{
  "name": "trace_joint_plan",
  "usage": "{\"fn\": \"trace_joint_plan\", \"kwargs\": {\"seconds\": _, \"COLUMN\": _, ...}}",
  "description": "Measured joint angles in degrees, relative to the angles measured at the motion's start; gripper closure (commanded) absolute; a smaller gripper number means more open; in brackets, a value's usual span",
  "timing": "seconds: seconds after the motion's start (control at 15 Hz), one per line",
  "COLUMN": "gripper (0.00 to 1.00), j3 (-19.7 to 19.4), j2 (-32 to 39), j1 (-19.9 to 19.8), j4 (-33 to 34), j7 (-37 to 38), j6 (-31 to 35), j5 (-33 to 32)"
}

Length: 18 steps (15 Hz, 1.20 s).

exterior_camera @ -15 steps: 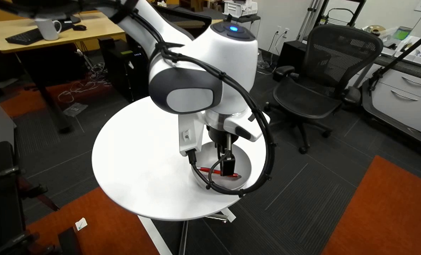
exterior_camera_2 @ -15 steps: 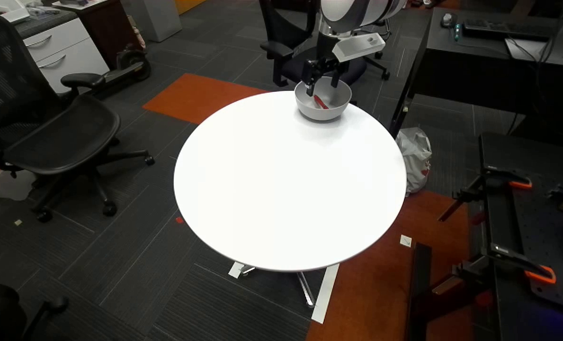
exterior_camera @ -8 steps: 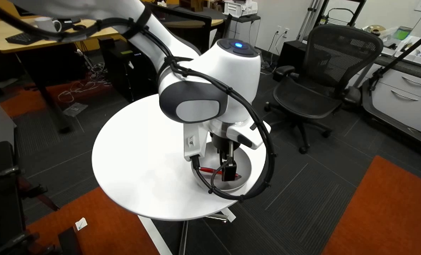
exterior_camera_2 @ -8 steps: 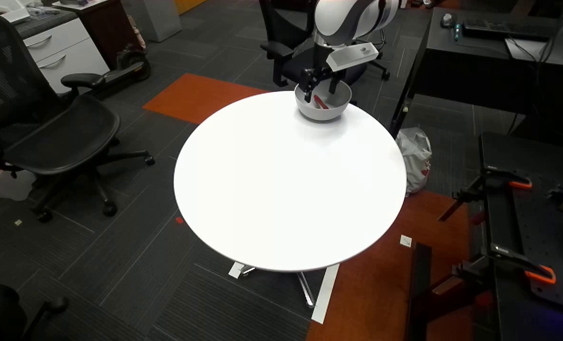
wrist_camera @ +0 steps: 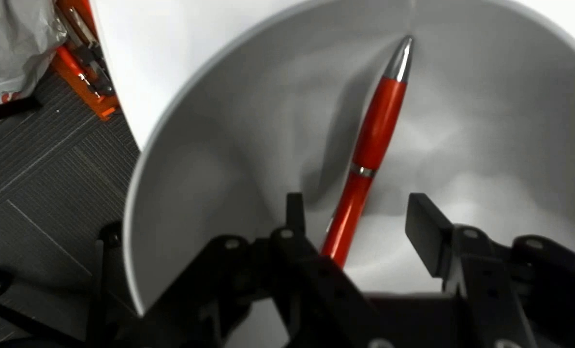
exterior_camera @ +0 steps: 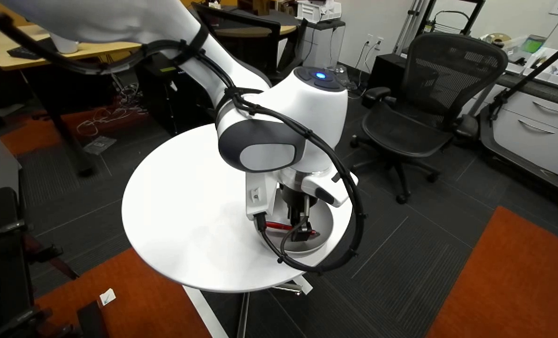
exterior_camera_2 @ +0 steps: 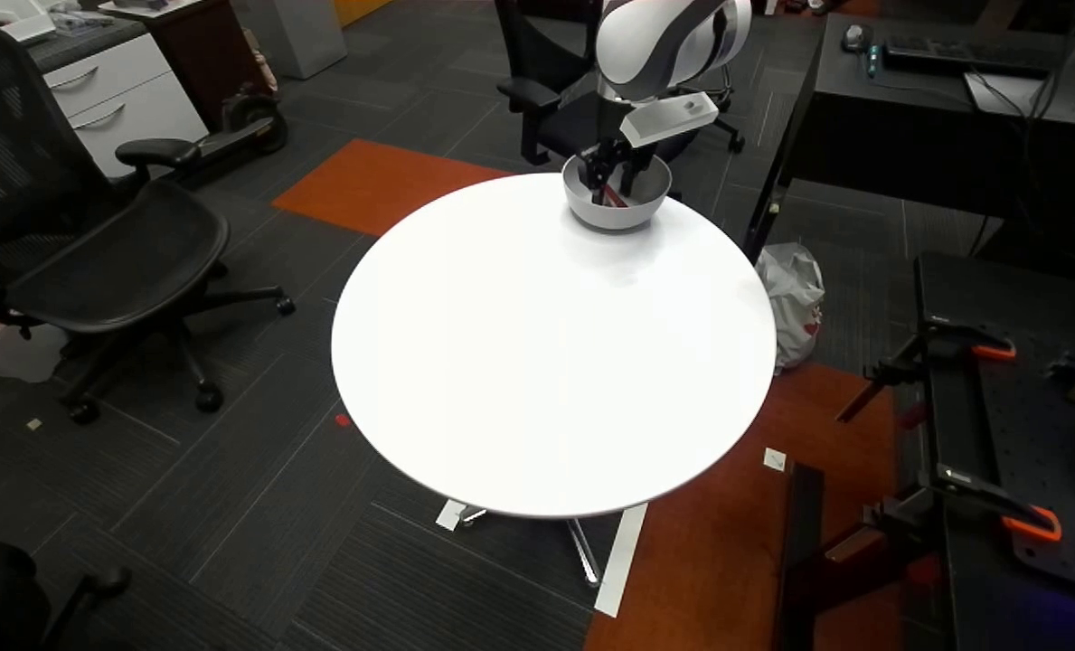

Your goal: Remove the pen from the bowl and place it on the table

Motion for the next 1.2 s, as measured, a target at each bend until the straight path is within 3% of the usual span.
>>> {"fn": "trace_joint_plan", "kwargs": {"seconds": 0.27, "gripper": 1.0, "j3": -0.03, "j2": 0.31, "j1": -0.05, "j4": 0.41, "j7": 0.4, "j6": -0.04, "j5": -0.01}}
{"fn": "trace_joint_plan", "kwargs": {"seconds": 0.8, "gripper": 0.96, "j3": -0.09, "j2": -0.67, "j1": -0.2, "j4": 0.81, "j7": 0.4, "j6": 0.16, "j5": -0.01}}
{"fn": "trace_joint_plan", "kwargs": {"seconds": 1.2, "gripper": 0.96, "j3": -0.09, "j2": -10.64, "j1": 1.38, "j4": -4.18, "j7": 0.26, "j6": 3.6, "j5": -2.53}}
